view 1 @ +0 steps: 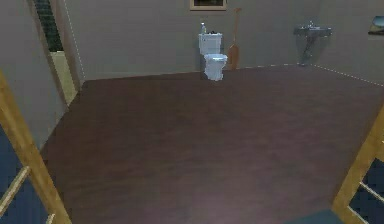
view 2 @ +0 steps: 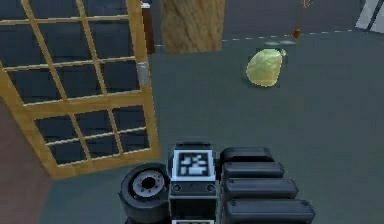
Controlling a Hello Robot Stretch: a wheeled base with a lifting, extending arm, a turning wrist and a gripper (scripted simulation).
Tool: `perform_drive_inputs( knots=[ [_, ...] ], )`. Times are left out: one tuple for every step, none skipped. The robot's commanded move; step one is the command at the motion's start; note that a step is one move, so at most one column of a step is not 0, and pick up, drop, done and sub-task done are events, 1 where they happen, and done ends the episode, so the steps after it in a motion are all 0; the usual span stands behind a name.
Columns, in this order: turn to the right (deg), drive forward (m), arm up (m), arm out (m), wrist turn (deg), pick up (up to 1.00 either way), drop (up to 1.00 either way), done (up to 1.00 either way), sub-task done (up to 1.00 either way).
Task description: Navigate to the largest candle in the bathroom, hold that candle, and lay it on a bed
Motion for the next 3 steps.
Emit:
perform_drive_inputs(
  knots=[
    [45.0, 0.00, 0.00, 0.00, 0.0, 0.00, 0.00, 0.00, 0.00],
    [27.0, 0.00, 0.00, 0.00, 0.0, 0.00, 0.00, 0.00, 0.00],
    [3.0, 0.00, 0.00, 0.00, 0.0, 0.00, 0.00, 0.00, 0.00]
  ],
)
